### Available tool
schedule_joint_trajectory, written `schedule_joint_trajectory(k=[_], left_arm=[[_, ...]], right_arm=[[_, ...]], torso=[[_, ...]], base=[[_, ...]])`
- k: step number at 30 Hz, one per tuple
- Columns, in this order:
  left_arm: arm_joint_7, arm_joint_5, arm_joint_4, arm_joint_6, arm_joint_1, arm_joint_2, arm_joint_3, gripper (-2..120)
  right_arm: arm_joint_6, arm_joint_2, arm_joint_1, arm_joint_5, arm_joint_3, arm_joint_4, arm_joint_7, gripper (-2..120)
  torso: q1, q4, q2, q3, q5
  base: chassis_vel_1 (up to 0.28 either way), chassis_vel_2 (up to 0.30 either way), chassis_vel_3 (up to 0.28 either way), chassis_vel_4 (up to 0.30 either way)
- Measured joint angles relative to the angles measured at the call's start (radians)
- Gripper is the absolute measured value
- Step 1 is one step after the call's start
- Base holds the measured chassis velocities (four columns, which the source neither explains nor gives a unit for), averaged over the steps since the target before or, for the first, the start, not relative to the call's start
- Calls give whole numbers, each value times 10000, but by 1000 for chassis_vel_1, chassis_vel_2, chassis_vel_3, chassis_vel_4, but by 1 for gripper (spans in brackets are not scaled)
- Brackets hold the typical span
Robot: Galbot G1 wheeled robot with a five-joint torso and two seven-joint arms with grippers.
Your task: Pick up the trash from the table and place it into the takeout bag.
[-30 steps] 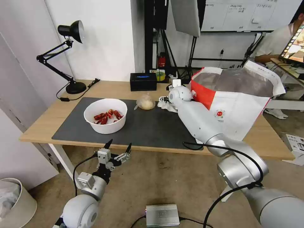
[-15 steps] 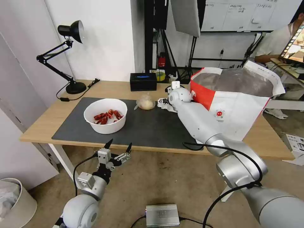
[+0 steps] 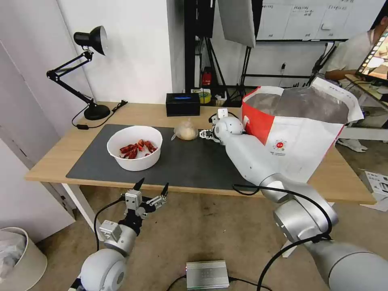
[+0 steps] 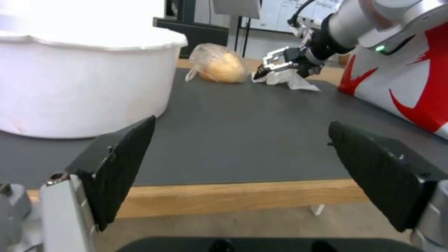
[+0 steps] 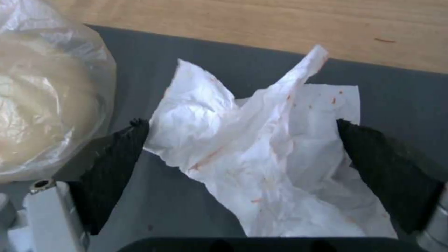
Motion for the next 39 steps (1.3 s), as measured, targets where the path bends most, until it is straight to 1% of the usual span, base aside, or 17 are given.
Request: schedule_joint_trajectory(k=[15,18,19,20,23,24,26,27,30,31,33,34,35,38,39], left_arm=[[-1,1,-46,-6,39,-8,-27,100],[-2,2,-52,-6,41,-8,-16,100],[-2,2,-52,-6,41,-8,-16,100],[-3,2,-58,-6,41,-7,-14,100],[-5,2,-70,-6,43,0,-13,100],[-8,2,-87,-6,43,18,-14,100],[-15,0,-99,-6,40,40,-15,100],[-15,0,-99,-6,40,40,-15,100],[-27,-3,-108,-6,26,52,-9,100],[-27,-3,-108,-6,26,52,-9,100],[-33,-3,-108,-6,25,53,6,100],[-35,-3,-108,-6,23,52,21,100],[-35,-3,-108,-6,23,52,21,100],[-39,-3,-108,-6,6,53,64,100],[-39,-3,-108,-6,6,53,64,100]], right_arm=[[1,-35,32,-13,83,-73,4,100],[2,-49,28,-1,105,-53,18,92],[2,-49,28,-1,105,-53,18,92],[4,-51,21,2,120,-50,23,86],[9,-52,5,3,147,-47,35,80],[12,-51,-3,3,168,-46,42,73],[14,-44,-5,6,192,-49,47,63],[14,-44,-5,6,192,-49,47,63],[17,-35,-5,12,226,-73,51,47],[17,-35,-5,12,226,-73,51,47],[18,-40,-12,18,245,-75,52,39],[20,-52,-20,21,252,-75,52,32],[20,-52,-20,21,252,-75,52,32],[23,-86,-45,30,270,-73,54,19],[23,-86,-45,30,270,-73,54,19]], torso=[[0,-1,-2,0,1],[0,-1,-2,0,0],[0,-1,-2,0,0],[0,-2,-2,0,0],[0,-3,-2,0,0],[0,-5,-1,-1,-1],[-1,-6,-2,-1,-1],[-1,-6,-2,-1,-1],[0,-5,-1,-1,-1],[0,-5,-1,-1,-1],[0,-4,-2,-1,-1],[0,-4,-2,-1,-1],[0,-4,-2,-1,-1],[1,-4,-1,-1,-1],[1,-4,-1,-1,-1]], base=[[0,0,0,0],[0,0,0,0],[0,0,0,0],[0,0,0,0],[0,0,0,0],[0,0,0,0],[0,0,0,0],[0,0,0,0],[0,0,0,0],[0,0,0,0],[0,0,0,0],[0,0,0,0],[0,0,0,0],[0,0,0,0],[0,0,0,0]])
